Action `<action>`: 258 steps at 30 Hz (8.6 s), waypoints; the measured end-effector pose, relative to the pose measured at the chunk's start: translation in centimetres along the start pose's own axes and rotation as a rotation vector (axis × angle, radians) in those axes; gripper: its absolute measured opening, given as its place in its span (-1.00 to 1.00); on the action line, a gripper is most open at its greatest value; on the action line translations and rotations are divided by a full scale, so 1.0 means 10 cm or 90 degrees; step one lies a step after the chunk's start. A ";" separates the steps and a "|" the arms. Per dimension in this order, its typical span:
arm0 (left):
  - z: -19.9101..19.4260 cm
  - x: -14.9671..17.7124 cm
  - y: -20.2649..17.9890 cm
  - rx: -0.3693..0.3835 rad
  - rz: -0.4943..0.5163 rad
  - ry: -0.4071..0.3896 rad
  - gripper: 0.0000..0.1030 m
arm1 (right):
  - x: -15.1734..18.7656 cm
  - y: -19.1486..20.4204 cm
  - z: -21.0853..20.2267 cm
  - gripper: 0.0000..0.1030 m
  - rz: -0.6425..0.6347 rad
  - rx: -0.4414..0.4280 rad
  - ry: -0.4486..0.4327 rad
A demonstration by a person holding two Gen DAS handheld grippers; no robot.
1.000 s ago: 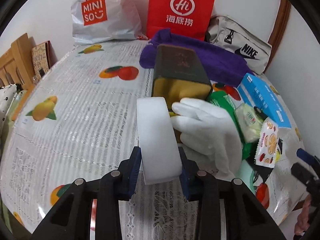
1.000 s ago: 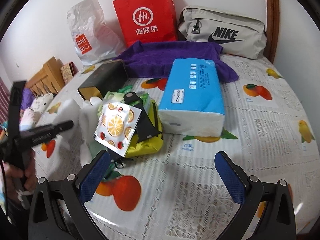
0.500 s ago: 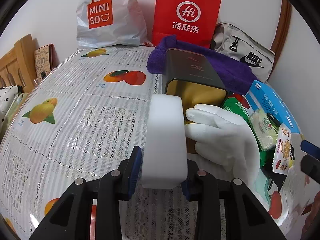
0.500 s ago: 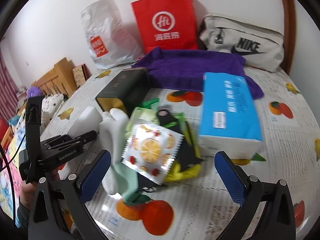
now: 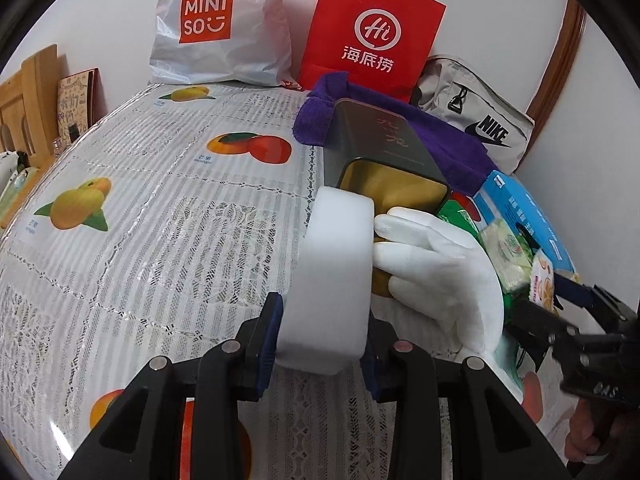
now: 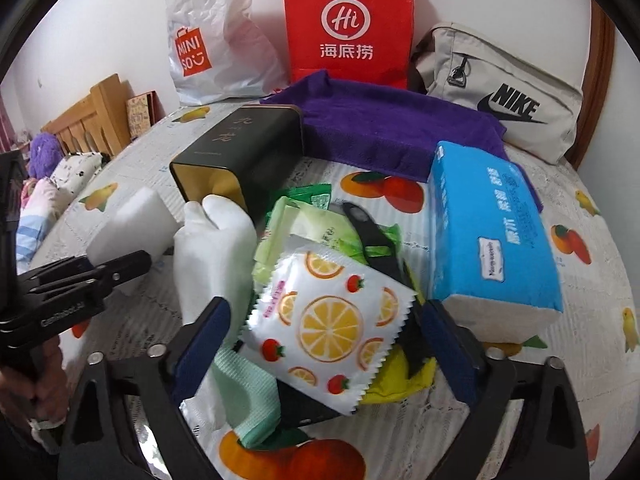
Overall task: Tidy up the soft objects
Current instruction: 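Grasp the orange-print snack packet with the right gripper while the left gripper holds the sponge, then carry the sponge onto the purple towel with the left gripper while the right gripper places the packet there, then grasp the white glove with the left gripper while the right gripper grasps the black strap, then carry the glove onto the purple towel with the left gripper while the right gripper brings the strap there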
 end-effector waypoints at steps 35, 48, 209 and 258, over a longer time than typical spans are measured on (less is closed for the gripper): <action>-0.28 0.07 -0.30 -0.023 0.035 0.022 -0.39 | 0.15 -0.77 -0.93 -0.94 0.103 -0.023 -0.077; -0.22 0.11 -0.38 -0.034 0.059 0.039 -0.39 | 0.57 -1.00 -0.62 -0.90 0.114 -0.009 -0.023; -0.32 -0.60 -0.78 0.070 0.117 0.062 -0.79 | 0.18 -0.73 -0.57 0.57 0.108 -0.019 0.031; -0.32 -0.20 -0.35 -0.017 0.120 0.076 -0.79 | 0.24 -0.71 -0.71 -0.45 0.009 -0.013 0.023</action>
Point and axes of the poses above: each gripper's, at about its wrist camera, not at the fingertips, and z roughly the way its jaws point, y to its left, x to its underside, the point moved 9 cm from there along z, roughly the way its jaws point, and after that the axes turned 13 degrees about -y, right-handed, at the moved point
